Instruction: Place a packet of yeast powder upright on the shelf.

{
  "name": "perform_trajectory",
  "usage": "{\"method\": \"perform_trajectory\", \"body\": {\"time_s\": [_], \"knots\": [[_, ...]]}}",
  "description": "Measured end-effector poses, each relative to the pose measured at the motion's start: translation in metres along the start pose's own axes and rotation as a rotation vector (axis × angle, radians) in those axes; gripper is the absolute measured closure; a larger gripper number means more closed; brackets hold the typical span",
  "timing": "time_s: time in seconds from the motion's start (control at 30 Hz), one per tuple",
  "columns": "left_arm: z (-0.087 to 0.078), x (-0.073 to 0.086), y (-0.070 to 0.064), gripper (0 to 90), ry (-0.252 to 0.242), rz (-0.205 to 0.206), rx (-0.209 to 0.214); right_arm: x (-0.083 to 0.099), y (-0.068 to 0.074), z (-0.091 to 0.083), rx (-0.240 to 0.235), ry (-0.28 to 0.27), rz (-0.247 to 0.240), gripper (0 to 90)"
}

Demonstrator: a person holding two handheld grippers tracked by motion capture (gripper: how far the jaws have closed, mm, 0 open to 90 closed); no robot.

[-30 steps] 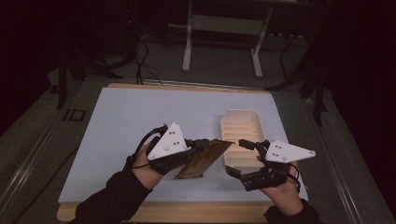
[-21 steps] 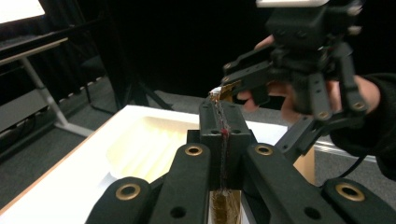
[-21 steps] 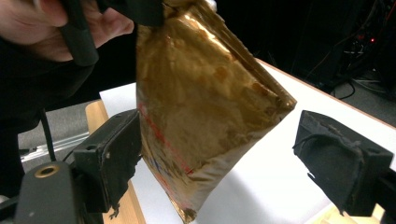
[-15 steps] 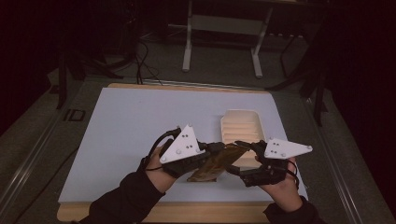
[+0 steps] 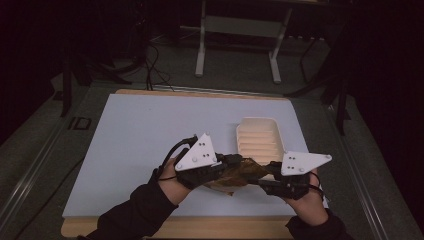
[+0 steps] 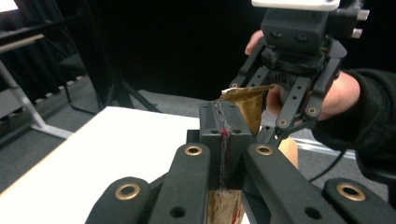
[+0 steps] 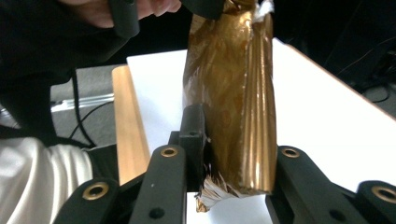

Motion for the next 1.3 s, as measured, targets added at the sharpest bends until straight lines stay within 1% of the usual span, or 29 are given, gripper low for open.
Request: {"method": "perform_trajectory", "body": {"time_s": [0.1, 0.13, 0.2, 0.23, 0.27, 0.3, 0.33, 0.37, 0.4, 0.53, 0.57, 0.6, 0.63, 0.67, 0.73, 0.8, 0.83, 0.87, 0.9, 0.93, 1.0, 1.03, 1.07, 1.1, 1.17, 1.2, 1.23, 1.27, 1.3], "knots": [[-0.001, 0.002, 0.002, 89.3, 0.003, -0.007, 0.017, 0.000, 0.000, 0.002, -0.022, 0.013, -0.003, 76.2], [-0.002, 0.002, 0.003, 88.4, -0.002, -0.016, 0.024, 0.000, 0.000, 0.002, -0.028, 0.016, -0.005, 76.4], [-0.005, 0.002, 0.005, 83.4, -0.011, -0.024, 0.036, -0.002, -0.001, 0.001, -0.035, 0.016, -0.008, 76.6], [-0.006, 0.002, 0.006, 77.3, -0.020, -0.034, 0.038, -0.003, -0.001, 0.000, -0.036, 0.015, -0.009, 76.7], [-0.008, 0.003, 0.006, 68.8, -0.024, -0.046, 0.043, -0.004, -0.002, -0.002, -0.036, 0.010, -0.012, 76.7], [-0.009, 0.004, 0.007, 62.9, -0.034, -0.048, 0.038, -0.005, -0.003, -0.003, -0.034, 0.007, -0.021, 76.7], [-0.010, 0.005, 0.007, 56.1, -0.036, -0.050, 0.026, -0.007, -0.005, -0.006, -0.030, 0.002, -0.028, 76.8], [-0.011, 0.008, 0.008, 46.6, -0.051, -0.044, -0.006, -0.009, -0.006, -0.008, -0.028, -0.001, -0.031, 76.8], [-0.012, 0.009, 0.008, 36.9, -0.061, -0.047, -0.024, -0.012, -0.009, -0.011, -0.022, -0.001, -0.045, 76.8], [-0.015, 0.020, 0.012, 17.5, -0.063, -0.070, -0.097, -0.020, -0.017, -0.020, -0.009, -0.002, -0.082, 76.8], [-0.015, 0.024, 0.014, 14.8, -0.048, -0.078, -0.105, -0.022, -0.020, -0.022, -0.010, -0.004, -0.089, 76.7], [-0.016, 0.028, 0.016, 14.2, -0.033, -0.092, -0.109, -0.024, -0.024, -0.024, -0.014, -0.005, -0.101, 76.7], [-0.017, 0.032, 0.018, 13.5, -0.028, -0.108, -0.108, -0.025, -0.027, -0.027, -0.018, -0.008, -0.116, 76.7], [-0.019, 0.036, 0.019, 10.6, -0.030, -0.124, -0.104, -0.026, -0.030, -0.029, -0.022, -0.013, -0.131, 76.7], [-0.022, 0.043, 0.021, 7.2, -0.031, -0.137, -0.098, -0.026, -0.036, -0.032, -0.036, -0.011, -0.168, 76.6], [-0.025, 0.049, 0.023, 4.0, -0.036, -0.148, -0.095, -0.025, -0.043, -0.036, -0.029, -0.002, -0.177, 76.6], [-0.025, 0.049, 0.023, 2.1, -0.036, -0.148, -0.095, -0.025, -0.043, -0.036, -0.029, -0.002, -0.177, 76.6], [-0.029, 0.055, 0.025, 2.1, -0.048, -0.166, -0.086, -0.024, -0.046, -0.037, -0.027, 0.003, -0.179, 76.6], [-0.030, 0.058, 0.025, 1.8, -0.042, -0.172, -0.089, -0.021, -0.053, -0.041, -0.023, 0.005, -0.173, 76.6], [-0.031, 0.060, 0.026, 1.7, -0.036, -0.177, -0.095, -0.019, -0.056, -0.042, -0.022, 0.010, -0.180, 76.6], [-0.034, 0.066, 0.026, 1.5, -0.027, -0.180, -0.103, -0.014, -0.062, -0.045, -0.018, 0.020, -0.176, 76.7], [-0.034, 0.066, 0.026, 1.5, -0.027, -0.180, -0.103, -0.014, -0.062, -0.045, -0.018, 0.020, -0.176, 76.7], [-0.036, 0.073, 0.025, 1.5, -0.014, -0.179, -0.119, -0.005, -0.070, -0.048, -0.019, 0.036, -0.154, 76.7], [-0.038, 0.077, 0.025, 1.5, -0.010, -0.181, -0.116, -0.002, -0.072, -0.049, -0.018, 0.043, -0.157, 76.7], [-0.039, 0.083, 0.026, 1.5, -0.006, -0.189, -0.111, 0.006, -0.077, -0.051, -0.008, 0.054, -0.143, 76.6], [-0.039, 0.083, 0.026, 1.5, -0.006, -0.189, -0.111, 0.006, -0.077, -0.051, -0.008, 0.054, -0.143, 76.6], [-0.041, 0.089, 0.027, 1.5, -0.008, -0.200, -0.109, 0.014, -0.083, -0.055, -0.003, 0.068, -0.130, 76.6], [-0.041, 0.089, 0.027, 1.5, -0.008, -0.200, -0.109, 0.014, -0.083, -0.055, -0.003, 0.068, -0.130, 76.6], [-0.042, 0.093, 0.028, 1.5, -0.005, -0.209, -0.106, 0.021, -0.086, -0.057, -0.006, 0.083, -0.123, 76.6]]}}
Point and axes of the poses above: each handheld gripper's, and its own axes: z roughly forward along the jaws, x roughly out of its underside, y roughly to its left, the point moved 3 cm from there along z, roughly forward along the jaws, and after that the axes turned 2 degrees about -x, right-handed, at the moved point
